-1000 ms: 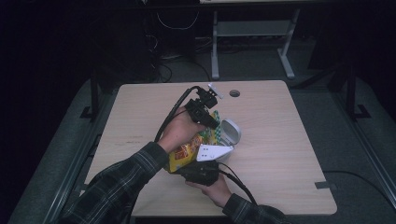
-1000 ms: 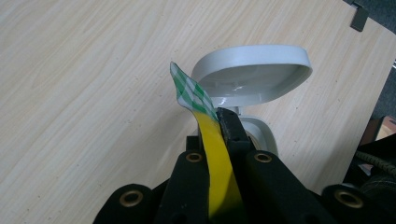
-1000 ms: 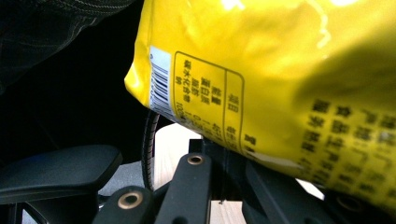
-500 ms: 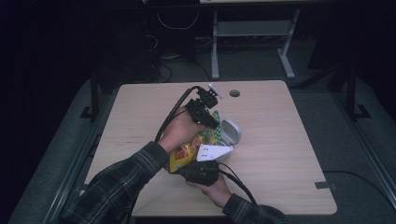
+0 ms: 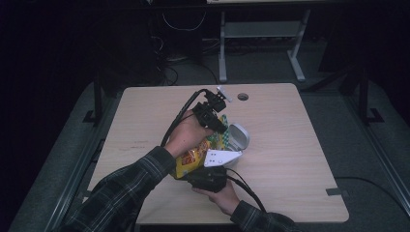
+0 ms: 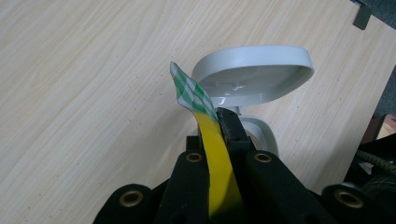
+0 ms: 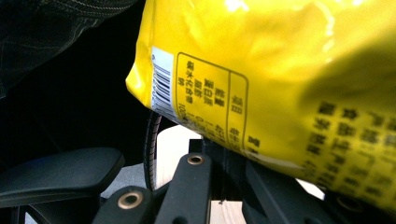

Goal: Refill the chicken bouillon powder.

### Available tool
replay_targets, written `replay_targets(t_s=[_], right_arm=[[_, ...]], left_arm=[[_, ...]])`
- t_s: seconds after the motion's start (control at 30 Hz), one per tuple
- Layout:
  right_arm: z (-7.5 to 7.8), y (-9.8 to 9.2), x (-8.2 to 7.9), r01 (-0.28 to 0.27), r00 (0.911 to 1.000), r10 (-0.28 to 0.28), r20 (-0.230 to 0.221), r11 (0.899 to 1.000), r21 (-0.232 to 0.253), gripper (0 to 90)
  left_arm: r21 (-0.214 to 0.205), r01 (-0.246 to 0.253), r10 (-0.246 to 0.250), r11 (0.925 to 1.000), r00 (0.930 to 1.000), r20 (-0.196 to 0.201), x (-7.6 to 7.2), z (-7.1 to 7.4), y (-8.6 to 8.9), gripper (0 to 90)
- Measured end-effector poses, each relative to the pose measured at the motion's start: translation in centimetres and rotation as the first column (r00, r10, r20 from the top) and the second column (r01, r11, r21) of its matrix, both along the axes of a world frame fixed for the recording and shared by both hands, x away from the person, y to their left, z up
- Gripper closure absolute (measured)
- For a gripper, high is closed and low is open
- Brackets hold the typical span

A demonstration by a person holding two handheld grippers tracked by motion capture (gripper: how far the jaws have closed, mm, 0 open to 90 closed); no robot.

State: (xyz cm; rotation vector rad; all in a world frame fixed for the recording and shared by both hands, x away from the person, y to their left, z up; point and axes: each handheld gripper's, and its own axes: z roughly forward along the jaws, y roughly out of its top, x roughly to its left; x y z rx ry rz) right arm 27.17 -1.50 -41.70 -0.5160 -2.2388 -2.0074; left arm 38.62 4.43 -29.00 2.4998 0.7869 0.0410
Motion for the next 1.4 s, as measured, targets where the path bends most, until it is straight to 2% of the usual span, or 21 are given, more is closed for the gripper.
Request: replay_targets(t_s=[1.4], right_arm=[[0.19,-0.03,0.03,-0.006,0.9999,0.007,-0.010,1.000,0.023,90.0]], left_arm=[[0.028,0.002,-0.002,0.9996,1.0000,-0.009,0.26,0.09,-0.29,90.0]])
